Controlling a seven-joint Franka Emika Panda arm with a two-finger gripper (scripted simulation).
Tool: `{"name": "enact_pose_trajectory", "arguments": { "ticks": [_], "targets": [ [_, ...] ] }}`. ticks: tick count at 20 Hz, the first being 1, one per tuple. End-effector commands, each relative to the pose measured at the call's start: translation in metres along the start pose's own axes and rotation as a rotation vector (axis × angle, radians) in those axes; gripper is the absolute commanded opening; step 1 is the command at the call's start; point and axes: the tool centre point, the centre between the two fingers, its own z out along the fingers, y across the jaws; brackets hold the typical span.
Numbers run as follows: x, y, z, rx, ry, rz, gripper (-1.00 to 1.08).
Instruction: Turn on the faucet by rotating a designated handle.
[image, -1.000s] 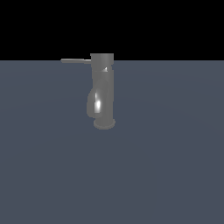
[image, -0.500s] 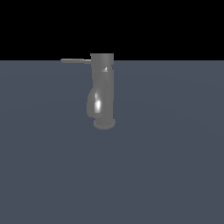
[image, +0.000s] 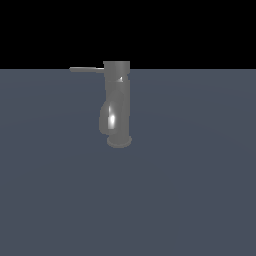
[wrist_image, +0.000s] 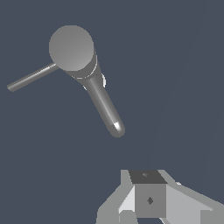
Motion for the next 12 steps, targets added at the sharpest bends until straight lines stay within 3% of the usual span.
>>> {"name": "enact_pose_trajectory", "arguments": {
  "ticks": [1, 12],
  "targets": [
    [0.010, -0.011, 0.003, 0.002, 0.001, 0.057, -1.00],
    [0.051, -0.062, 0.024, 0.010, 0.007, 0.302, -1.00]
  ]
}}
